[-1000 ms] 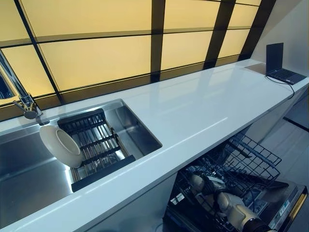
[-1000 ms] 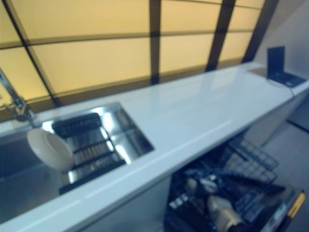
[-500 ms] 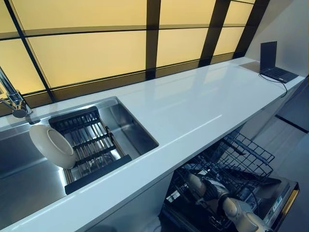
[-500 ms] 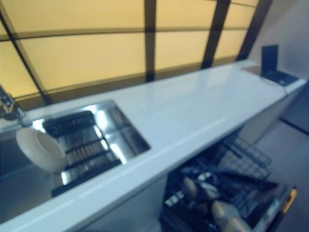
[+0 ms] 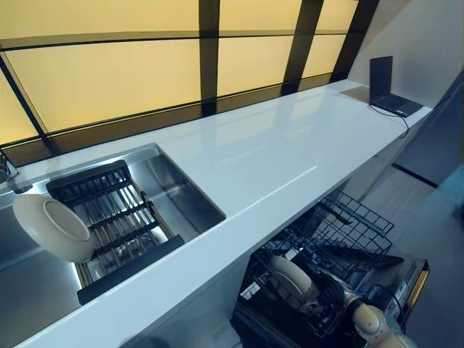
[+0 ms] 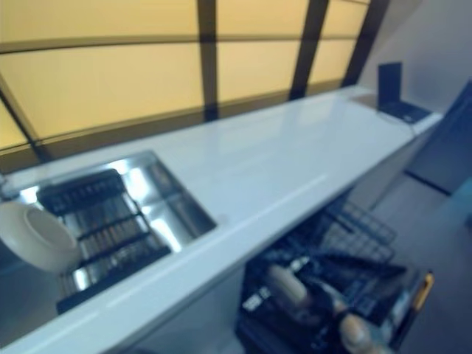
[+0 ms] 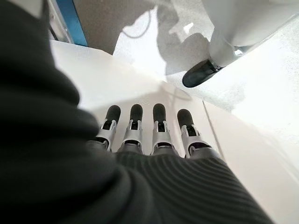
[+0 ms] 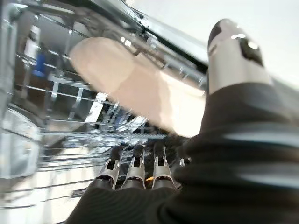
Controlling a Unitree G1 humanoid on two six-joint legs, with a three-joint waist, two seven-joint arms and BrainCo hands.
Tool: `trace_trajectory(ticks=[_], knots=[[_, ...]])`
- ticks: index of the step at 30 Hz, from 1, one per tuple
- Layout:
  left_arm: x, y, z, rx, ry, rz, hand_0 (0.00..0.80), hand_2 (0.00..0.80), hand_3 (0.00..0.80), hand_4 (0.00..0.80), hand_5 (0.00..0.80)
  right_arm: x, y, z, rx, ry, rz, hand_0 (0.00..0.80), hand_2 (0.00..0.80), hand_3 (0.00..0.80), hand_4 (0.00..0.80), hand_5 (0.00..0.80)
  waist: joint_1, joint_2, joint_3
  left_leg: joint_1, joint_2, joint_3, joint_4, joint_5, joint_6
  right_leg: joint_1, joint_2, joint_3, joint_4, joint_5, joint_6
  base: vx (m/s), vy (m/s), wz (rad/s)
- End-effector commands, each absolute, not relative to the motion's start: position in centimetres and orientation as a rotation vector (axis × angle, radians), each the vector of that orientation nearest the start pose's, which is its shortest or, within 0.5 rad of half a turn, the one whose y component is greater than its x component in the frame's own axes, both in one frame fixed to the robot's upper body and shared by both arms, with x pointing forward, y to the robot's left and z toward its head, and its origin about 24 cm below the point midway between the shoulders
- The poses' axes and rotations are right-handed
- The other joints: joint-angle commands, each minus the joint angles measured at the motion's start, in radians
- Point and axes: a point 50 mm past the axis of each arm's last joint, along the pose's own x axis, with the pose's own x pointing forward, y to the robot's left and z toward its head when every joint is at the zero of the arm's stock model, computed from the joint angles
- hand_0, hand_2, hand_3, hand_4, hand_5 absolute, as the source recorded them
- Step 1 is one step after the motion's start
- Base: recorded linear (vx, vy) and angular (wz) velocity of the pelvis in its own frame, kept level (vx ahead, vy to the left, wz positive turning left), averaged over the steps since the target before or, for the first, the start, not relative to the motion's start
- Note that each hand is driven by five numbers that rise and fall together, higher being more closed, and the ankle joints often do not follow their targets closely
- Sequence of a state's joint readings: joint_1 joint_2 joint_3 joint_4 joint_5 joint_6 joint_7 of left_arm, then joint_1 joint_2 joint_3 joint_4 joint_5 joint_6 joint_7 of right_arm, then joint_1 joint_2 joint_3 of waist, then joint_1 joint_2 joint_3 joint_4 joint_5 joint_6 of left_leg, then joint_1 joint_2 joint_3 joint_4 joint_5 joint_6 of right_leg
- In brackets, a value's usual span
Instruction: Take plates into dishwasher
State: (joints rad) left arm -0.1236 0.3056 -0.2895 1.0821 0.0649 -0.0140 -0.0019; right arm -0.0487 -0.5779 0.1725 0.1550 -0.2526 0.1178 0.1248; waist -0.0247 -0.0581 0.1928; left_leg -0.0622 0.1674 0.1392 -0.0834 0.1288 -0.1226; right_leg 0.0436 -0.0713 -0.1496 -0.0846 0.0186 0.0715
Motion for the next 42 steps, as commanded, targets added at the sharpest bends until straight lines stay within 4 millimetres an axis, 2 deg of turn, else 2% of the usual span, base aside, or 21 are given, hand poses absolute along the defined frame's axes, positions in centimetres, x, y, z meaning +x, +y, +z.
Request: trace_trajectory(ticks=[1,3,4,8,11,14,15,16,17,21,25,27,30,31,33,34,35,40,42], knots=[[17.3,24.1,-12.8,0.533,0.951,-0.110,0.000,0.000,0.000,0.000,0.000,25.7,-25.3,4.5,-0.588,0.254,0.126,0.000,0.000,0.000,0.000,0.000,-0.024,-0.032,-0.032,-0.043,0.037,0.008,0.020,0.007,0.027,-0.010,-0.041,0.042,0.075,-0.022,0.010,0.032,0.012,-0.01],[17.2,24.1,-12.8,0.532,0.953,-0.110,0.000,0.000,0.000,0.000,0.000,25.5,-25.8,4.1,-0.487,0.277,0.096,0.000,0.000,0.000,0.000,0.000,-0.025,-0.034,-0.034,-0.039,0.037,0.009,0.020,0.005,0.028,-0.006,-0.041,0.043,0.074,-0.023,0.009,0.043,-0.002,-0.02],[17.1,24.1,-12.9,0.533,0.960,-0.111,0.000,0.000,0.000,0.000,0.000,25.3,-26.4,3.4,-0.346,0.298,0.045,0.000,0.000,0.000,0.000,0.000,-0.026,-0.036,-0.039,-0.035,0.039,0.010,0.021,0.004,0.028,-0.002,-0.039,0.043,0.074,-0.024,0.008,0.048,-0.012,-0.07],[16.7,24.3,-13.0,0.533,0.977,-0.110,0.000,0.000,0.000,0.000,0.000,24.9,-27.6,2.6,-0.165,0.307,-0.066,0.000,0.000,0.000,0.000,0.000,-0.025,-0.039,-0.046,-0.027,0.040,0.010,0.021,0.000,0.029,0.008,-0.039,0.038,0.072,-0.024,0.008,0.052,-0.012,-0.03],[16.1,24.4,-13.3,0.538,0.993,-0.106,0.000,0.000,0.000,0.000,0.000,25.1,-29.0,3.4,-0.065,0.255,-0.176,0.000,0.000,0.000,0.000,0.000,-0.021,-0.040,-0.049,-0.021,0.039,0.007,0.021,-0.003,0.028,0.015,-0.040,0.031,0.071,-0.025,0.010,0.027,-0.003,0.00],[15.9,24.5,-13.3,0.538,0.999,-0.099,0.000,0.000,0.000,0.000,0.000,25.4,-29.7,4.4,-0.054,0.204,-0.219,0.000,0.000,0.000,0.000,0.000,-0.019,-0.041,-0.050,-0.017,0.039,0.005,0.019,-0.005,0.028,0.018,-0.041,0.029,0.072,-0.025,0.011,0.030,0.000,0.04],[15.8,24.6,-13.3,0.536,1.003,-0.091,0.000,0.000,0.000,0.000,0.000,25.7,-30.3,6.0,-0.056,0.141,-0.257,0.000,0.000,0.000,0.000,0.000,-0.019,-0.041,-0.050,-0.014,0.036,0.002,0.017,-0.006,0.030,0.020,-0.041,0.031,0.071,-0.025,0.011,0.000,0.000,0.00],[15.7,24.6,-13.3,0.534,1.004,-0.089,0.000,0.000,0.000,0.000,0.000,25.8,-30.4,6.6,-0.062,0.117,-0.266,0.000,0.000,0.000,0.000,0.000,-0.018,-0.040,-0.051,-0.014,0.035,0.000,0.017,-0.007,0.030,0.020,-0.041,0.032,0.071,-0.025,0.011,0.034,0.023,0.03],[15.6,24.7,-13.3,0.527,1.004,-0.083,0.000,0.000,0.000,0.000,0.000,26.1,-30.7,8.1,-0.073,0.062,-0.274,0.000,0.000,0.000,0.000,0.000,-0.017,-0.039,-0.051,-0.013,0.033,-0.003,0.016,-0.008,0.032,0.020,-0.042,0.035,0.072,-0.025,0.011,0.031,0.029,0.03],[15.1,24.9,-13.5,0.488,1.005,-0.042,0.000,0.000,0.000,0.000,0.000,26.6,-31.2,12.2,-0.135,-0.099,-0.276,0.000,0.000,0.000,0.000,0.000,-0.009,-0.037,-0.054,-0.015,0.028,-0.007,0.015,-0.008,0.034,0.024,-0.045,0.026,0.077,-0.032,0.009,0.065,0.050,0.04],[14.3,25.3,-13.7,0.469,1.020,-0.011,0.000,0.000,0.000,0.000,0.000,26.5,-31.2,15.0,-0.186,-0.220,-0.259,0.000,0.000,0.000,0.000,0.000,-0.005,-0.040,-0.058,-0.017,0.018,-0.012,0.014,-0.011,0.039,0.030,-0.051,0.020,0.080,-0.037,0.010,0.084,0.063,0.04],[14.2,25.3,-13.8,0.467,1.024,-0.006,0.000,0.000,0.000,0.000,0.000,26.4,-31.1,15.4,-0.193,-0.238,-0.257,0.000,0.000,0.000,0.000,0.000,-0.005,-0.040,-0.059,-0.017,0.016,-0.013,0.014,-0.012,0.040,0.031,-0.053,0.020,0.080,-0.038,0.011,0.062,0.043,0.10],[13.1,25.8,-14.0,0.454,1.050,0.023,0.000,0.000,0.000,0.000,0.000,26.0,-30.8,18.6,-0.260,-0.370,-0.240,0.000,0.000,0.000,0.000,0.000,-0.004,-0.045,-0.067,-0.014,0.005,-0.012,0.019,-0.020,0.047,0.037,-0.064,0.016,0.088,-0.044,0.015,0.142,0.102,0.10],[12.7,26.1,-14.2,0.445,1.062,0.038,0.000,0.000,0.000,0.000,0.000,25.7,-30.5,20.5,-0.311,-0.456,-0.228,0.000,0.000,0.000,0.000,0.000,-0.003,-0.048,-0.072,-0.015,0.000,-0.014,0.027,-0.027,0.051,0.038,-0.070,0.016,0.097,-0.047,0.018,0.141,0.104,0.04],[12.5,26.2,-14.2,0.437,1.065,0.045,0.000,0.000,0.000,0.000,0.000,25.5,-30.3,21.5,-0.337,-0.495,-0.220,0.000,0.000,0.000,0.000,0.000,-0.003,-0.050,-0.074,-0.016,-0.003,-0.015,0.034,-0.031,0.053,0.038,-0.074,0.017,0.103,-0.049,0.019,0.134,0.101,0.04],[12.2,26.6,-14.2,0.422,1.071,0.062,0.000,0.000,0.000,0.000,0.000,24.9,-30.0,23.8,-0.422,-0.595,-0.208,0.000,0.000,0.000,0.000,0.000,0.000,-0.055,-0.079,-0.019,-0.007,-0.019,0.052,-0.042,0.057,0.040,-0.082,0.016,0.116,-0.055,0.022,0.128,0.097,0.04],[12.2,26.6,-14.2,0.422,1.071,0.062,0.000,0.000,0.000,0.000,0.000,24.9,-30.0,23.8,-0.422,-0.595,-0.208,0.000,0.000,0.000,0.000,0.000,0.000,-0.055,-0.079,-0.019,-0.007,-0.019,0.052,-0.042,0.057,0.040,-0.082,0.016,0.116,-0.055,0.022,0.141,0.108,0.08],[11.8,26.7,-14.3,0.402,1.076,0.074,0.000,0.000,0.000,0.000,0.000,24.1,-28.3,28.2,-0.546,-0.759,-0.106,0.000,0.000,0.000,0.000,0.000,0.023,-0.066,-0.091,-0.033,-0.021,-0.031,0.095,-0.066,0.074,0.049,-0.110,0.004,0.167,-0.076,0.036,0.142,0.127,0.03],[11.8,26.5,-14.4,0.411,1.079,0.050,0.000,0.000,0.000,0.000,0.000,24.5,-27.0,29.7,-0.597,-0.801,-0.059,0.000,0.000,0.000,0.000,0.000,0.045,-0.075,-0.093,-0.030,-0.047,-0.044,0.106,-0.079,0.096,0.043,-0.139,-0.001,0.220,-0.045,0.053,0.209,0.232,0.07]])
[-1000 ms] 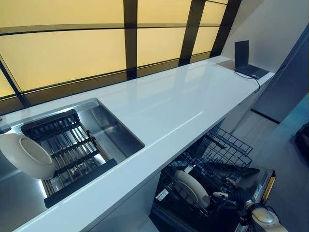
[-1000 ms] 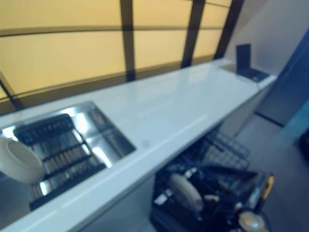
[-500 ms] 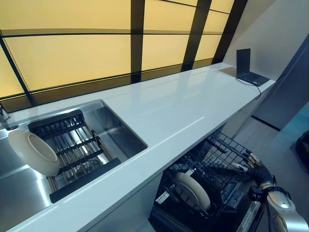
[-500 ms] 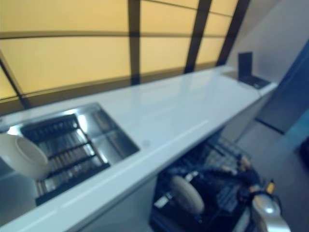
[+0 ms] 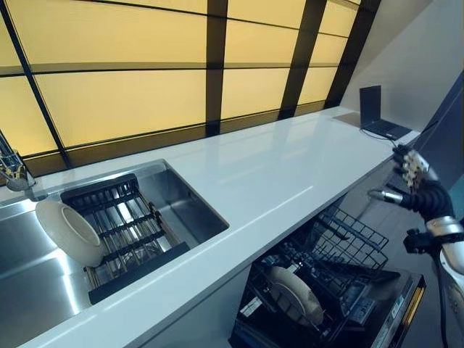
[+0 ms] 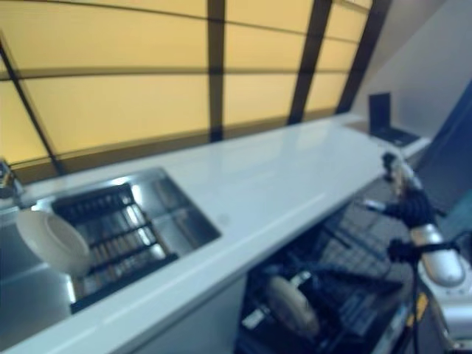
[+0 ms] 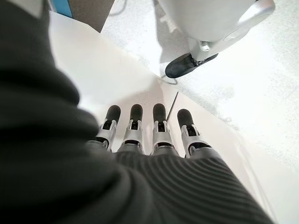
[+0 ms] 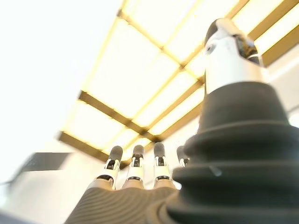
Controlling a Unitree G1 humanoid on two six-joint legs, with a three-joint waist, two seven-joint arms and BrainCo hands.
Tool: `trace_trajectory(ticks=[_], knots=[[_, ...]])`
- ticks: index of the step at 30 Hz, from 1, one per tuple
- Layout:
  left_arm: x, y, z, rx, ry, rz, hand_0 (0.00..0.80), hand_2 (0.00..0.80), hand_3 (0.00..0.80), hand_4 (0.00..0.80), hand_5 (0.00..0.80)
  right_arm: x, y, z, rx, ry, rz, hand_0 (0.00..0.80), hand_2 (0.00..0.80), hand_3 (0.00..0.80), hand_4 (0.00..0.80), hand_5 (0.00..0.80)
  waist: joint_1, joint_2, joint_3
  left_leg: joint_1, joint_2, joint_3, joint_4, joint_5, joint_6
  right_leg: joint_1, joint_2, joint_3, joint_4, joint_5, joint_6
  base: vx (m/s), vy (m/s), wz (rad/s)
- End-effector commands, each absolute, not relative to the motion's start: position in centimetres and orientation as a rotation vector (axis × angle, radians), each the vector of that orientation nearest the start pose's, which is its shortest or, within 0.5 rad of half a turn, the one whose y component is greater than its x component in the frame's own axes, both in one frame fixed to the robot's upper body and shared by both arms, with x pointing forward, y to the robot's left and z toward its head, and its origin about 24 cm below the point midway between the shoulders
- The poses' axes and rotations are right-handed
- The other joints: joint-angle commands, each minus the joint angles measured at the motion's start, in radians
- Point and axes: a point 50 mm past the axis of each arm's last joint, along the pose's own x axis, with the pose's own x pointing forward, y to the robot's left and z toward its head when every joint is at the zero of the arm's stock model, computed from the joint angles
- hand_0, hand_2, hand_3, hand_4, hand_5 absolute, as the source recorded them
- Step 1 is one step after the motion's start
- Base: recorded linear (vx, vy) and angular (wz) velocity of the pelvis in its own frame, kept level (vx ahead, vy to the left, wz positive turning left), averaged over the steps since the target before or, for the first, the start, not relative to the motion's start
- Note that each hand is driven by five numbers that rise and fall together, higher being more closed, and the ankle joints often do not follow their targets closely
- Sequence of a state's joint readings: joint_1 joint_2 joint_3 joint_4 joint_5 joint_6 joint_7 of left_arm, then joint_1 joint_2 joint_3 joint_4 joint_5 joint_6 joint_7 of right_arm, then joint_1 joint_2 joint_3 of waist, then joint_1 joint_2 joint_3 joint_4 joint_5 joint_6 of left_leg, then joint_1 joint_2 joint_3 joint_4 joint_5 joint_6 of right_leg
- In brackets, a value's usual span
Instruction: Take plates into dishwasher
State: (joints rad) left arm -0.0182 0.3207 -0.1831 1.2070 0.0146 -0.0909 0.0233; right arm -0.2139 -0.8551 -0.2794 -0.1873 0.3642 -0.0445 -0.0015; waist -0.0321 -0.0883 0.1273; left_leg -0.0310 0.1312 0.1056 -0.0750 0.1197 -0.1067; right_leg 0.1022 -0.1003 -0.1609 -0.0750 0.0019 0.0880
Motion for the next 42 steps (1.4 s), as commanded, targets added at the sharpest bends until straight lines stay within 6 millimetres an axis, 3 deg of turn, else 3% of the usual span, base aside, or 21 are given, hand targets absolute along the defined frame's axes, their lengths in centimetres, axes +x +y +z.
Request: trace_trajectory(ticks=[1,5,9,10,12,14,16,19,22,26,29,33,35,37,40,42], knots=[[11.7,26.3,-14.5,0.420,1.082,0.030,0.000,0.000,0.000,0.000,0.000,24.7,-26.5,30.2,-0.604,-0.811,-0.045,0.000,0.000,0.000,0.000,0.000,0.061,-0.046,-0.028,-0.056,-0.022,-0.016,0.097,-0.075,0.090,-0.020,-0.122,0.012,0.235,-0.008,0.040,0.189,0.239,0.11],[11.7,25.4,-14.7,0.455,1.089,-0.051,0.000,0.000,0.000,0.000,0.000,25.3,-24.8,31.7,-0.638,-0.870,0.012,0.000,0.000,0.000,0.000,0.000,0.086,-0.046,-0.038,-0.038,-0.068,-0.040,0.083,-0.088,0.123,-0.029,-0.164,0.027,0.317,0.074,0.044,0.141,0.257,0.17],[12.3,24.6,-14.8,0.442,1.083,-0.061,0.000,0.000,0.000,0.000,0.000,25.9,-22.5,32.8,-0.667,-0.952,0.084,0.000,0.000,0.000,0.000,0.000,0.103,-0.026,-0.051,-0.017,-0.120,-0.087,0.059,-0.091,0.166,-0.078,-0.193,0.078,0.532,0.204,0.041,0.142,0.294,0.26],[12.3,24.7,-14.8,0.442,1.087,-0.060,0.000,0.000,0.000,0.000,0.000,26.1,-21.9,32.9,-0.671,-0.961,0.102,0.000,0.000,0.000,0.000,0.000,0.101,-0.014,-0.053,-0.008,-0.128,-0.107,0.056,-0.093,0.174,-0.111,-0.186,0.103,0.602,0.218,0.036,0.167,0.292,0.51],[12.2,25.0,-14.7,0.455,1.104,-0.054,0.000,0.000,0.000,0.000,0.000,26.6,-20.8,33.6,-0.696,-0.973,0.135,0.000,0.000,0.000,0.000,0.000,0.088,0.007,-0.053,0.023,-0.140,-0.146,0.026,-0.089,0.181,-0.212,-0.126,0.158,0.673,0.200,0.016,0.187,0.216,0.61],[12.2,25.4,-14.7,0.464,1.116,-0.038,0.000,0.000,0.000,0.000,0.000,27.0,-20.2,34.3,-0.710,-0.969,0.149,0.000,0.000,0.000,0.000,0.000,0.077,0.012,-0.058,0.033,-0.149,-0.171,0.011,-0.085,0.177,-0.243,-0.079,0.165,0.592,0.152,-0.002,0.176,0.036,0.51],[12.3,26.0,-14.5,0.467,1.123,-0.010,0.000,0.000,0.000,0.000,0.000,27.4,-19.9,35.0,-0.710,-0.953,0.165,0.000,0.000,0.000,0.000,0.000,0.063,0.000,-0.061,0.044,-0.163,-0.201,0.004,-0.090,0.169,-0.251,-0.032,0.175,0.384,0.108,-0.010,0.223,-0.070,0.57],[12.2,26.0,-14.6,0.478,1.132,-0.010,0.000,0.000,0.000,0.000,0.000,28.3,-19.9,34.2,-0.732,-0.911,0.167,0.000,0.000,0.000,0.000,0.000,0.034,-0.015,-0.056,0.073,-0.194,-0.269,0.003,-0.116,0.168,-0.256,0.051,0.253,0.168,0.104,0.003,0.308,-0.111,0.72],[12.2,26.0,-14.6,0.493,1.138,-0.006,0.000,0.000,0.000,0.000,0.000,28.9,-19.5,33.4,-0.772,-0.871,0.157,0.000,0.000,0.000,0.000,0.000,0.020,-0.017,-0.042,0.099,-0.217,-0.333,0.002,-0.129,0.175,-0.313,0.094,0.290,0.134,0.156,0.012,0.215,-0.138,1.00],[12.1,27.2,-14.1,0.508,1.146,0.006,0.000,0.000,0.000,0.000,0.000,29.8,-20.1,33.2,-0.832,-0.801,0.127,0.000,0.000,0.000,0.000,0.000,0.038,-0.019,-0.032,0.104,-0.216,-0.401,0.000,-0.124,0.174,-0.273,0.104,0.324,0.150,0.139,-0.002,0.111,-0.235,1.22],[11.7,27.9,-14.0,0.477,1.159,0.056,0.000,0.000,0.000,0.000,0.000,30.8,-20.7,32.8,-0.847,-0.763,0.119,0.000,0.000,0.000,0.000,0.000,0.071,-0.028,-0.047,0.093,-0.200,-0.413,0.000,-0.114,0.152,-0.189,0.074,0.290,0.098,0.114,-0.008,0.077,-0.334,1.00],[10.8,28.1,-14.2,0.374,1.176,0.133,0.000,0.000,0.000,0.000,0.000,31.3,-20.5,32.9,-0.883,-0.762,0.109,0.000,0.000,0.000,0.000,0.000,0.108,-0.037,-0.052,0.082,-0.157,-0.397,0.019,-0.111,0.108,-0.116,0.060,0.239,0.054,0.079,-0.026,0.071,-0.292,0.25],[10.4,27.6,-14.5,0.366,1.174,0.123,0.000,0.000,0.000,0.000,0.000,31.2,-20.0,33.4,-0.974,-0.786,0.083,0.000,0.000,0.000,0.000,0.000,0.122,-0.039,-0.043,0.060,-0.142,-0.385,0.067,-0.121,0.091,-0.101,0.055,0.208,0.049,0.068,-0.038,0.022,-0.282,0.24],[10.7,27.0,-14.5,0.378,1.153,0.080,0.000,0.000,0.000,0.000,0.000,30.7,-19.5,34.1,-1.190,-0.842,0.027,0.000,0.000,0.000,0.000,0.000,0.137,-0.039,-0.031,0.027,-0.136,-0.337,0.116,-0.127,0.081,-0.083,0.047,0.152,0.040,0.062,-0.046,-0.012,-0.242,0.37],[10.9,26.6,-14.5,0.402,1.134,0.044,0.000,0.000,0.000,0.000,0.000,29.8,-18.8,35.1,-1.435,-0.886,0.016,0.000,0.000,0.000,0.000,0.000,0.137,-0.032,-0.041,0.016,-0.124,-0.294,0.116,-0.122,0.071,-0.073,0.047,0.102,0.035,0.050,-0.051,0.014,-0.141,0.61],[11.2,26.3,-14.5,0.407,1.125,0.031,0.000,0.000,0.000,0.000,0.000,29.5,-18.5,35.4,-1.508,-0.887,0.037,0.000,0.000,0.000,0.000,0.000,0.132,-0.027,-0.049,0.018,-0.117,-0.274,0.107,-0.117,0.066,-0.068,0.049,0.085,0.033,0.046,-0.054,0.037,-0.076,0.56]])
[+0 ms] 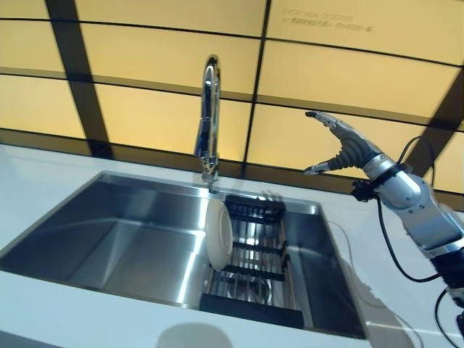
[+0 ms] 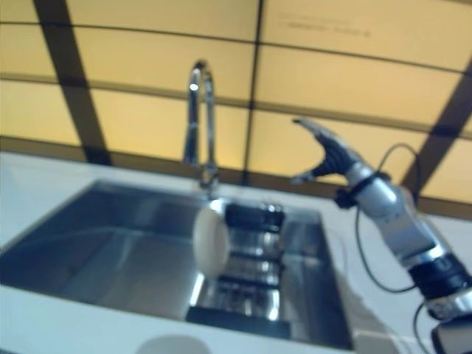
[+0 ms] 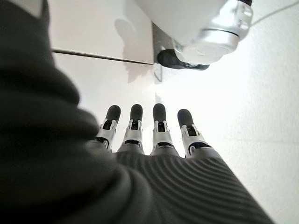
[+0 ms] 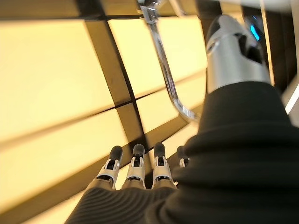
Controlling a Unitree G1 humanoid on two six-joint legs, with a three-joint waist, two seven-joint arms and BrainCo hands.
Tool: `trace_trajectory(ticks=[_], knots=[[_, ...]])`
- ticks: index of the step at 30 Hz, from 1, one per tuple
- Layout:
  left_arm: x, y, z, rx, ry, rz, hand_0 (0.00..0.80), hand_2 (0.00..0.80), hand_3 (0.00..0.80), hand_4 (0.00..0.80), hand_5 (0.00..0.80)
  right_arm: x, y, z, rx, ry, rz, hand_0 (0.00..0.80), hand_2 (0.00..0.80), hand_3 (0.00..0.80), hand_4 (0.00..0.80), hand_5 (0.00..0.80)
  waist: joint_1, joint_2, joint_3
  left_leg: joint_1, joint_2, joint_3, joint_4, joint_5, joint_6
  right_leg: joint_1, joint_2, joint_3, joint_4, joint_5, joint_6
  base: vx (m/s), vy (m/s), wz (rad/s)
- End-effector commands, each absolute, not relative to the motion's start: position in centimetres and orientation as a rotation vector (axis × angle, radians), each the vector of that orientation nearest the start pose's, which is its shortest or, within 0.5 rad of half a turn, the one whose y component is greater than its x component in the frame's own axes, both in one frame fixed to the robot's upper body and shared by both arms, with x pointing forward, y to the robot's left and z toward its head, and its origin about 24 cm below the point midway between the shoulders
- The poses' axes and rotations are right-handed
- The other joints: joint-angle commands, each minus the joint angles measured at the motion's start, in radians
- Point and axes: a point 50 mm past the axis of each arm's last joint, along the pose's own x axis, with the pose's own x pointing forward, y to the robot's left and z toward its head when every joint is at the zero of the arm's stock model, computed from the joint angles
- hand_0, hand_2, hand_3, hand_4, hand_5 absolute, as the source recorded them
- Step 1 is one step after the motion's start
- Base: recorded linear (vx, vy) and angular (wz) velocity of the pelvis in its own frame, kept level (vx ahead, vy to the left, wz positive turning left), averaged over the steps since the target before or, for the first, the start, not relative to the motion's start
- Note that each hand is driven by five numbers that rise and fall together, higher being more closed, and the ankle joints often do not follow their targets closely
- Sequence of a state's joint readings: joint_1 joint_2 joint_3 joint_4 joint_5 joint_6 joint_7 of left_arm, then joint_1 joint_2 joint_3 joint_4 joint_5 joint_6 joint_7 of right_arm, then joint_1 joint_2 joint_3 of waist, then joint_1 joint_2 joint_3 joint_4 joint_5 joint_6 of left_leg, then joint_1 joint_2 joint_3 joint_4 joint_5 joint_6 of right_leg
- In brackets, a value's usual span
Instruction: Take plates into dishwasher
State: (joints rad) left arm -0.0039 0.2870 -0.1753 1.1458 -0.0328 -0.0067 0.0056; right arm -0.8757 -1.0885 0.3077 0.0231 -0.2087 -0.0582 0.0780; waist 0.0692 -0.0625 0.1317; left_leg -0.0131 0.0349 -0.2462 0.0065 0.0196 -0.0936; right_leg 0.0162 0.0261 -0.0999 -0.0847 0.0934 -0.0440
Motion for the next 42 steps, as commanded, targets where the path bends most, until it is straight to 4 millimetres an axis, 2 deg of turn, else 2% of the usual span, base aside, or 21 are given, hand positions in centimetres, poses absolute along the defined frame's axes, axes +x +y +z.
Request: trace_trajectory(ticks=[1,6,11,19,32,35,42], knots=[[11.5,26.1,-14.4,0.408,1.115,0.025,0.000,0.000,0.000,0.000,0.000,29.5,-18.3,35.4,-1.548,-0.884,0.052,0.000,0.000,0.000,0.000,0.000,0.028,-0.051,-0.057,0.001,-0.017,0.089,0.019,-0.013,0.049,0.021,-0.076,0.015,0.040,-0.048,0.077,0.050,-0.033,0.55],[12.1,25.2,-14.4,0.412,1.097,-0.013,0.000,0.000,0.000,0.000,0.000,29.7,-16.8,34.8,-1.690,-0.869,0.181,0.000,0.000,0.000,0.000,0.000,0.017,-0.040,-0.082,0.022,-0.004,0.112,-0.039,0.013,0.035,0.037,-0.072,-0.008,0.012,-0.053,0.078,0.044,0.017,0.29],[11.9,25.1,-14.5,0.406,1.101,-0.022,0.000,0.000,0.000,0.000,0.000,29.2,-14.8,33.2,-1.794,-0.914,0.334,0.000,0.000,0.000,0.000,0.000,0.018,-0.034,-0.094,0.032,0.001,0.126,-0.075,0.033,0.032,0.045,-0.068,-0.013,0.004,-0.058,0.080,0.030,0.040,-0.02],[11.0,25.4,-14.8,0.412,1.133,-0.008,0.000,0.000,0.000,0.000,0.000,28.2,-13.3,32.0,-1.913,-1.004,0.428,0.000,0.000,0.000,0.000,0.000,0.030,-0.032,-0.099,0.032,0.004,0.141,-0.089,0.041,0.031,0.059,-0.069,-0.043,0.004,-0.068,0.082,0.022,0.037,0.00],[10.5,25.3,-14.9,0.395,1.137,-0.007,0.000,0.000,0.000,0.000,0.000,25.1,-11.1,30.2,-1.953,-1.105,0.665,0.000,0.000,0.000,0.000,0.000,0.025,-0.031,-0.112,0.047,0.002,0.163,-0.091,0.027,0.041,0.069,-0.069,-0.036,0.004,-0.073,0.084,0.002,0.003,0.00],[10.6,25.1,-15.0,0.394,1.138,-0.011,0.000,0.000,0.000,0.000,0.000,24.6,-10.5,29.8,-1.956,-1.099,0.747,0.000,0.000,0.000,0.000,0.000,0.025,-0.031,-0.114,0.050,0.001,0.166,-0.091,0.026,0.041,0.072,-0.069,-0.034,0.003,-0.074,0.084,0.000,0.000,0.00],[10.5,24.8,-15.1,0.393,1.148,-0.018,0.000,0.000,0.000,0.000,0.000,24.7,-9.0,28.6,-1.995,-0.937,0.952,0.000,0.000,0.000,0.000,0.000,0.037,-0.041,-0.121,0.052,0.000,0.168,-0.094,0.028,0.039,0.079,-0.069,-0.039,-0.001,-0.074,0.082,-0.001,0.010,0.00]])
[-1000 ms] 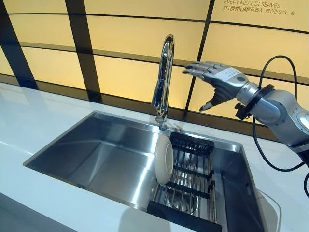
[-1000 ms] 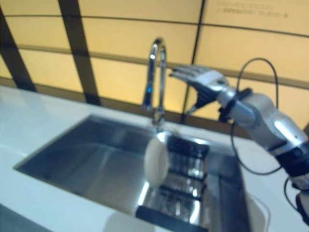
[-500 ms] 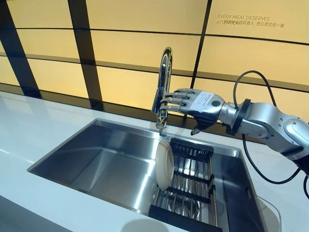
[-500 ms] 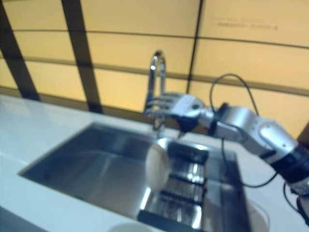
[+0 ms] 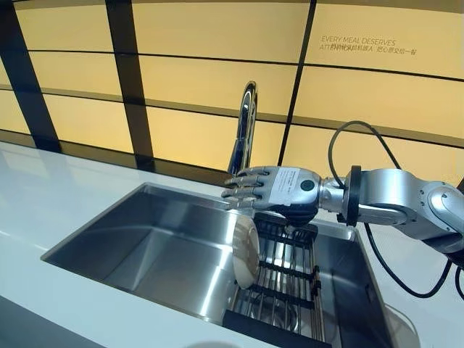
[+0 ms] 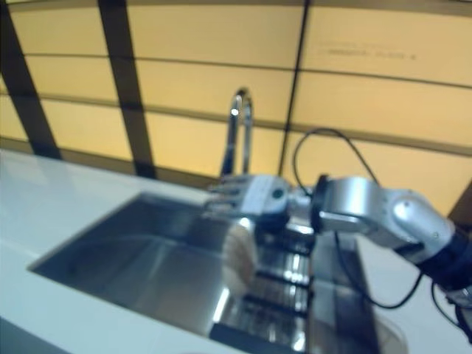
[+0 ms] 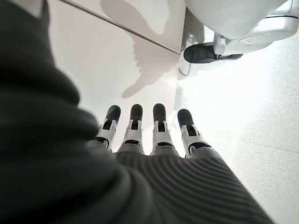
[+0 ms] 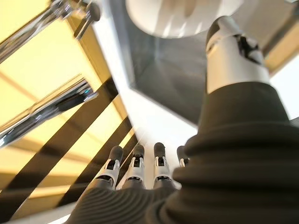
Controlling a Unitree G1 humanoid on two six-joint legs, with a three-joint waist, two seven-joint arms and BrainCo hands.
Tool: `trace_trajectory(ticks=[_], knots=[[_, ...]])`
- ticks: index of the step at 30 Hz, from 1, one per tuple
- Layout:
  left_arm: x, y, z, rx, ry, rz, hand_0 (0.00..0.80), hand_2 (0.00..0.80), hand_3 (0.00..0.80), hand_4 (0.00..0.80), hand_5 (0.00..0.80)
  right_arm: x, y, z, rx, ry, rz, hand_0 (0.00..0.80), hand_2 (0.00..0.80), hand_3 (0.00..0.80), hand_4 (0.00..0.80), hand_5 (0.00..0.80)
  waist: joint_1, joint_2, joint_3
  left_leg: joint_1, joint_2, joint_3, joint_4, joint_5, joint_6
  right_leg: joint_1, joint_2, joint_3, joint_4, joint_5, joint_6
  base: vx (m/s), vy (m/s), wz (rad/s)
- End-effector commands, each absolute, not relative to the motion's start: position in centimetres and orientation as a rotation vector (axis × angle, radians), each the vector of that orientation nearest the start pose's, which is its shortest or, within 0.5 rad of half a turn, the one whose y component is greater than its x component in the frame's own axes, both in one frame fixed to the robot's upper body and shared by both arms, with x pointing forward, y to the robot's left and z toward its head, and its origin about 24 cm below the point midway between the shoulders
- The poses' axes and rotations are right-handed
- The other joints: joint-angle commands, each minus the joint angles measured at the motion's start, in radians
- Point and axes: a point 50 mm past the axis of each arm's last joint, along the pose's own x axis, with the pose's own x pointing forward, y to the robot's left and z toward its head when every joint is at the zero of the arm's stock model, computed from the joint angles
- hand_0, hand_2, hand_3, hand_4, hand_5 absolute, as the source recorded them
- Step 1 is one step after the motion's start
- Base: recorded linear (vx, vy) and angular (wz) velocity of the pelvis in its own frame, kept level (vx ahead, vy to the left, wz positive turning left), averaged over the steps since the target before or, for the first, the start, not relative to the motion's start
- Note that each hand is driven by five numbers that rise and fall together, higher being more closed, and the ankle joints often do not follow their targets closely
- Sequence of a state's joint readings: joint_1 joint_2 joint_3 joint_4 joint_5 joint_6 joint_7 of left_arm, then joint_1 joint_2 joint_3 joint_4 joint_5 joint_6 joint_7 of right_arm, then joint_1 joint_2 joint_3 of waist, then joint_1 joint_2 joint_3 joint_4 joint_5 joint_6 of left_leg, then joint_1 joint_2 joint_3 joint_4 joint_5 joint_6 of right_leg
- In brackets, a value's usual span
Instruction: Take plates into dishwasher
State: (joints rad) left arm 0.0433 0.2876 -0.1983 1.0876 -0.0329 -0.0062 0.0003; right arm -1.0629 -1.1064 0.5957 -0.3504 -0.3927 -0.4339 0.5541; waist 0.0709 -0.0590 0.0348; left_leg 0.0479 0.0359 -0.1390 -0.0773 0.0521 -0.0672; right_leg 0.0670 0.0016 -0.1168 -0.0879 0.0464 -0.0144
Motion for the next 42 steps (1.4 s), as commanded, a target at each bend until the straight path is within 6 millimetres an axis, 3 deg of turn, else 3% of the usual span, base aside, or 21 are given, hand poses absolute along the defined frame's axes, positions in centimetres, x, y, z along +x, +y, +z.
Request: trace_trajectory(ticks=[1,10,29,42], knots=[[10.4,24.8,-15.1,0.391,1.149,-0.018,0.000,0.000,0.000,0.000,0.000,24.8,-8.7,28.6,-1.995,-0.926,0.968,0.000,0.000,0.000,0.000,0.000,0.037,-0.046,-0.025,-0.010,-0.001,0.061,-0.010,-0.003,0.012,0.028,-0.045,-0.023,0.002,-0.027,0.053,-0.004,0.031,0.00],[10.0,24.5,-15.4,0.392,1.166,-0.015,0.000,0.000,0.000,0.000,0.000,25.3,-7.6,28.3,-2.056,-0.829,1.058,0.000,0.000,0.000,0.000,0.000,0.057,-0.061,-0.033,-0.012,-0.005,0.057,-0.010,-0.002,0.013,0.032,-0.044,-0.034,0.001,-0.028,0.052,0.000,0.000,0.00],[9.6,24.6,-15.5,0.404,1.188,-0.026,0.000,0.000,0.000,0.000,0.000,25.6,-6.0,29.9,-2.060,-0.903,0.992,0.000,0.000,0.000,0.000,0.000,0.078,-0.074,-0.045,-0.012,-0.009,0.056,-0.010,-0.003,0.018,0.035,-0.043,-0.041,0.001,-0.027,0.055,0.000,0.000,0.00],[9.5,24.6,-15.5,0.406,1.197,-0.025,0.000,0.000,0.000,0.000,0.000,26.3,-5.6,29.0,-2.057,-0.820,1.070,0.000,0.000,0.000,0.000,0.000,0.091,-0.085,-0.045,-0.007,-0.011,0.051,-0.010,-0.005,0.019,0.042,-0.042,-0.054,0.001,-0.030,0.054,0.000,0.000,0.00]])
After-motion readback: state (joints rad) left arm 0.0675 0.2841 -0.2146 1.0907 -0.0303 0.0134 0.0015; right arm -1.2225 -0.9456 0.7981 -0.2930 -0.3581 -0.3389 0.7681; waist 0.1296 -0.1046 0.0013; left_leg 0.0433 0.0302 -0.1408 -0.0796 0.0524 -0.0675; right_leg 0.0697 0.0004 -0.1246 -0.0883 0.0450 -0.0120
